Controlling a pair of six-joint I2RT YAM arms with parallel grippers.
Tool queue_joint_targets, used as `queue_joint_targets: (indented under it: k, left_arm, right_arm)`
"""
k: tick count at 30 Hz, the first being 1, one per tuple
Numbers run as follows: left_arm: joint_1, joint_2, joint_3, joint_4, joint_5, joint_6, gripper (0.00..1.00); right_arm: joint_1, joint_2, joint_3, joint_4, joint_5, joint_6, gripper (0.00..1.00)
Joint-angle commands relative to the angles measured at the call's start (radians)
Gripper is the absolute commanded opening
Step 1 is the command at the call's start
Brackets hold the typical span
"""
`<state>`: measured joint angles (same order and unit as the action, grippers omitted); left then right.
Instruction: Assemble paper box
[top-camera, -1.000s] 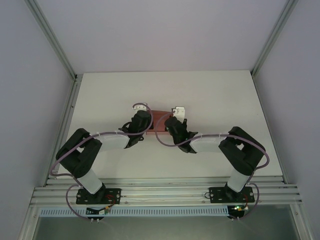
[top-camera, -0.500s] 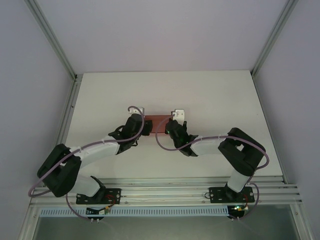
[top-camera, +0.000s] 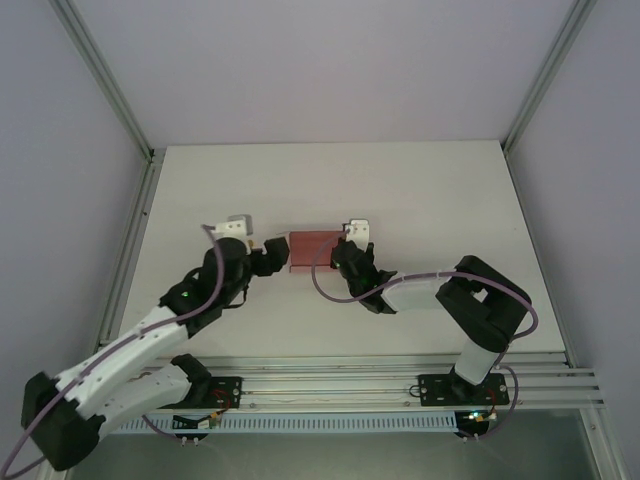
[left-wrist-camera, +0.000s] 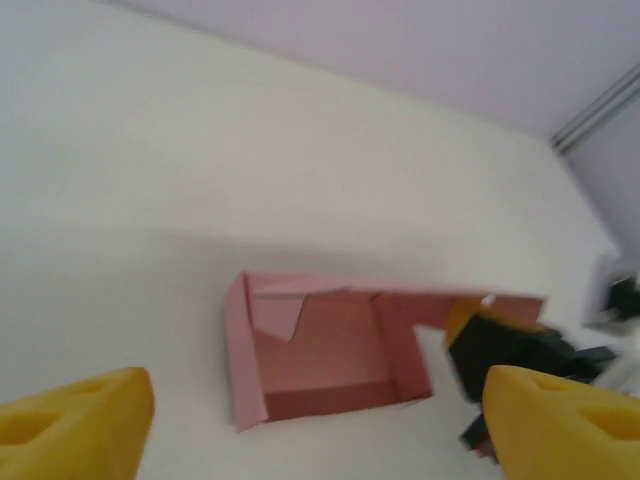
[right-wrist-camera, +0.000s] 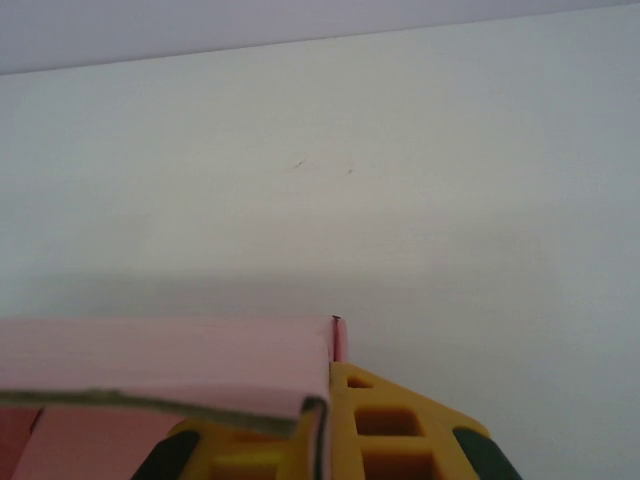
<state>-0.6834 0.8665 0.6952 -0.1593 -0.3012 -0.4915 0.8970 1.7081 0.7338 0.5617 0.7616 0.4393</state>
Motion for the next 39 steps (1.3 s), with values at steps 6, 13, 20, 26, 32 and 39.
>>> queue_joint_targets:
  k: [6, 13, 20, 26, 32, 39]
  left_arm:
    - [0.103, 0.351, 0.380, -0.438, 0.030, -0.190, 1.00]
    - [0.152, 0.673, 0.516, -0.401, 0.208, -0.184, 1.00]
    - [0.156, 0.716, 0.415, -0.330, 0.221, -0.191, 0.84]
    - [0.156, 0.768, 0.321, -0.246, 0.288, -0.183, 0.70]
    - [0.152, 0.809, 0.289, -0.198, 0.291, -0.184, 0.66]
    - [0.155, 0.842, 0.256, -0.150, 0.313, -0.178, 0.60]
  right_arm:
    - [0.022, 0.025, -0.069, -0.073, -0.099, -0.052, 0.07]
    - [0.025, 0.028, -0.073, -0.055, -0.121, -0.070, 0.13]
    - [0.030, -0.083, -0.082, -0.199, -0.216, -0.040, 0.46]
    - [0.033, -0.284, -0.115, -0.415, -0.312, 0.005, 0.80]
    - [0.030, -0.489, -0.145, -0.531, -0.510, -0.062, 1.00]
    - [-0.166, -0.321, 0.075, -0.646, -0.682, -0.005, 1.00]
